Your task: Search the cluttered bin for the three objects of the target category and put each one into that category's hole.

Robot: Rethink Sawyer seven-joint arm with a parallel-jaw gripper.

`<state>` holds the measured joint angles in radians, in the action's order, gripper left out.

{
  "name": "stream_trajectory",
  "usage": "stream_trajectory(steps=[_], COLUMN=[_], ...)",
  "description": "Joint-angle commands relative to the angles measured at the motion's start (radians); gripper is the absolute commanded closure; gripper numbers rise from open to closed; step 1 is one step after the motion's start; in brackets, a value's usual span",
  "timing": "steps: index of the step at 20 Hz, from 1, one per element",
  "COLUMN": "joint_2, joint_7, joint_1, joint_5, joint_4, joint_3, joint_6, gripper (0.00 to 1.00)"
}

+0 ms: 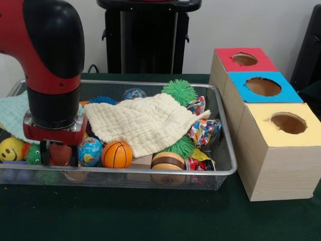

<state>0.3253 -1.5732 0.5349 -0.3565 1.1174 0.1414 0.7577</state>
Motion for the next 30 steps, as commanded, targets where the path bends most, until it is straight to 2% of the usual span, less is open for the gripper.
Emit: stream_trajectory(steps=[1,2,4,14,24,26,30], joint_2=[0.03,0.034,0.001,-0.041,0.12,0.135,0.113], joint_7=[-0.063,-0.052,-0.004,-0.031,-0.095,-0.097,-0.1], joint_1=[0.033,0.041,0.096,0.08,0.028,0.024,0.016], joint_5=[0.019,0.033,0.018,0.002,0.05,0.058,0.077], joint_4=[0.109,0.133,0.157,0.131,0.266,0.278,0.265], joint_3=[0.039,0.045,0.112,0.104,0.051,0.056,0.066], joint_6=[-0.07,-0.037,-0.183,-0.214,-0.082,-0.076,-0.065], gripper=[0.0,0.0,0.0,0.0,0.0,0.0,0.0])
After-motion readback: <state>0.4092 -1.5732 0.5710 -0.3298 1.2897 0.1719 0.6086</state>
